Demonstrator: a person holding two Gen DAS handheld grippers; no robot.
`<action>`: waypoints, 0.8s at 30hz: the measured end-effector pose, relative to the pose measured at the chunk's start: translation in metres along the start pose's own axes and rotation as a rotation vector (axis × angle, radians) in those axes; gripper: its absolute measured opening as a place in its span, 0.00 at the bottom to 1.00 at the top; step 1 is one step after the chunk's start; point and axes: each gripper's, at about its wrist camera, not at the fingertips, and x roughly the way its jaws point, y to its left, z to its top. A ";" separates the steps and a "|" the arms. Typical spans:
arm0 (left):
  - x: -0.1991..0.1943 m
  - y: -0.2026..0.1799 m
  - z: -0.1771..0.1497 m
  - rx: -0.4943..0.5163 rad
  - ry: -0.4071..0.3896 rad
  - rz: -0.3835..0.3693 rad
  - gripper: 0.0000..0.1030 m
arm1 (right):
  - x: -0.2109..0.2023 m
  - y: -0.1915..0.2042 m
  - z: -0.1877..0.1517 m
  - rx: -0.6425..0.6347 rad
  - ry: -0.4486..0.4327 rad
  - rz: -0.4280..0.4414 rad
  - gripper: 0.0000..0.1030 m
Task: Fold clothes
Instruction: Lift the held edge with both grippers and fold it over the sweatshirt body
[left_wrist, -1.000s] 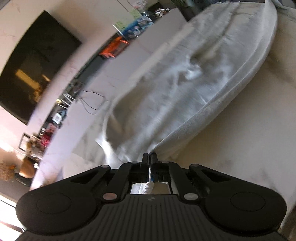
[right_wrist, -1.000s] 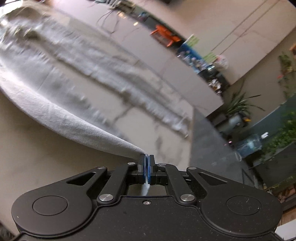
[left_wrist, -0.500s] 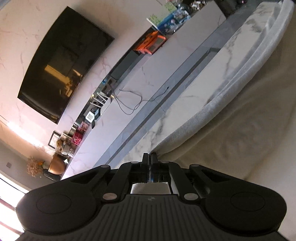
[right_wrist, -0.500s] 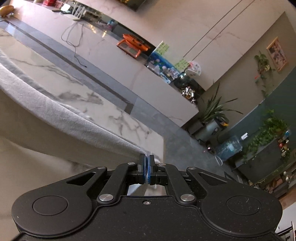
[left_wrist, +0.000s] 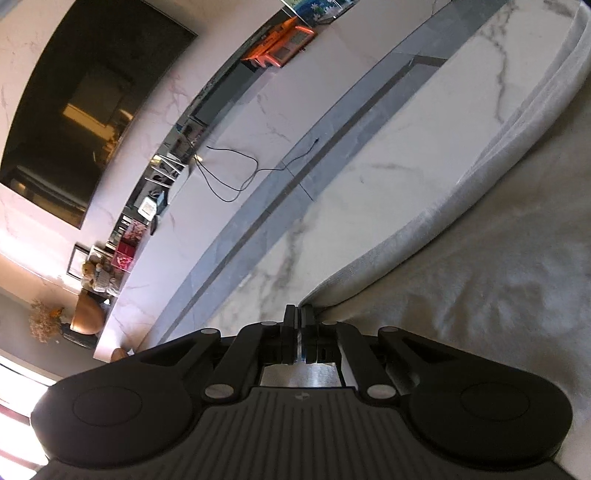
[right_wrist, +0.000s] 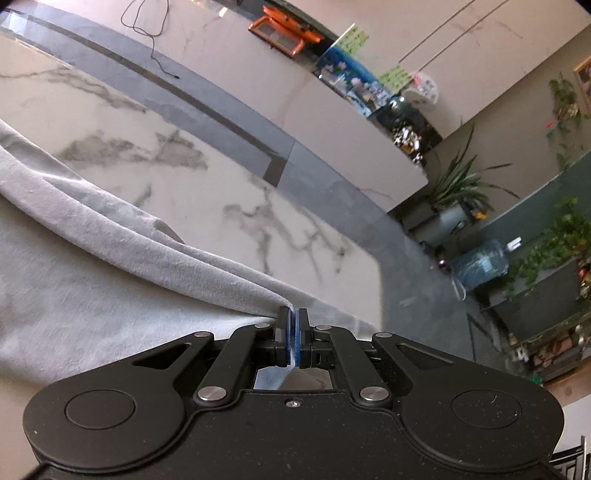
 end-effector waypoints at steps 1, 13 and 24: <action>0.000 0.000 -0.002 -0.004 0.001 0.001 0.05 | 0.003 0.000 -0.001 0.012 0.003 0.002 0.01; -0.050 0.031 -0.024 -0.172 -0.058 0.023 0.24 | -0.031 -0.073 -0.040 0.320 -0.022 0.056 0.18; -0.061 0.002 -0.040 -0.145 0.003 -0.094 0.24 | -0.064 -0.021 -0.100 0.225 -0.068 0.184 0.37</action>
